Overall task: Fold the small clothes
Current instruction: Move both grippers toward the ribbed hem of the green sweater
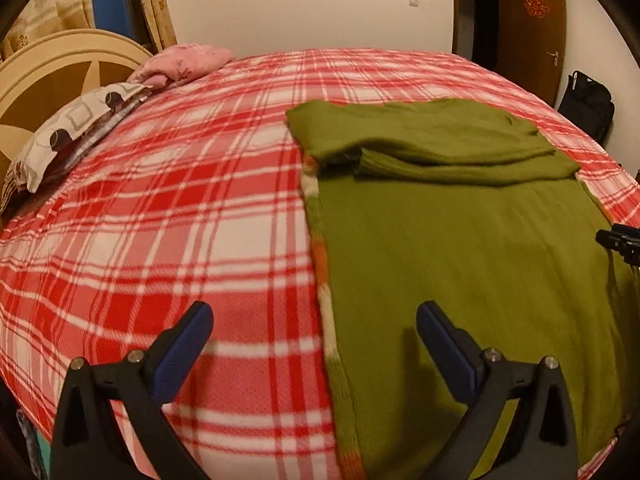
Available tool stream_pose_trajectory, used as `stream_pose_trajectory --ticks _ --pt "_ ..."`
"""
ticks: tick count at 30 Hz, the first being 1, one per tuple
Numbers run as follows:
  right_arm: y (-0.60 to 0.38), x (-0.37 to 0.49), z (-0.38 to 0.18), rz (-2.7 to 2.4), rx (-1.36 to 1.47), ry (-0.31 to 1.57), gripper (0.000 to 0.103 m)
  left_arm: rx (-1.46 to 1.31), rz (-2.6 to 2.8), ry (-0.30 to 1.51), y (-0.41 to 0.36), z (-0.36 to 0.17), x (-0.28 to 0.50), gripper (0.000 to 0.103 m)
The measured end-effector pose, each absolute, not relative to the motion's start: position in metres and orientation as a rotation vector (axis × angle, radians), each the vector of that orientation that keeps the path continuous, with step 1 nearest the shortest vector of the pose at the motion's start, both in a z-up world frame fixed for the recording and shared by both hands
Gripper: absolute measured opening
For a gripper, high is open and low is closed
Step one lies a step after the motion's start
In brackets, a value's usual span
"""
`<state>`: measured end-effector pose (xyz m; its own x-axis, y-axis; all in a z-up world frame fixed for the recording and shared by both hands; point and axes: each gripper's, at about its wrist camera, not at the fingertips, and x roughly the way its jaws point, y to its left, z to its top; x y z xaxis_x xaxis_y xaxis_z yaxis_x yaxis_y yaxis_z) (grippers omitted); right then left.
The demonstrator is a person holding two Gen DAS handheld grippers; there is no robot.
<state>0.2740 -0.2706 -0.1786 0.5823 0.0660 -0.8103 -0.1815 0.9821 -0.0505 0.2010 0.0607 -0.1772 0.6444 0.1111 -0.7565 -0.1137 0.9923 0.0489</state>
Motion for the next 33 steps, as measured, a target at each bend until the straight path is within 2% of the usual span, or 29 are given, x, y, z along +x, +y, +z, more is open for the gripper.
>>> stream_pose_trajectory --ticks 17,33 --pt "-0.275 0.199 -0.174 0.165 -0.120 0.910 0.064 0.014 0.057 0.874 0.038 -0.167 0.141 0.103" --pt "-0.282 0.144 -0.177 0.144 -0.149 0.903 0.064 -0.052 0.014 1.011 0.021 -0.196 0.089 0.103"
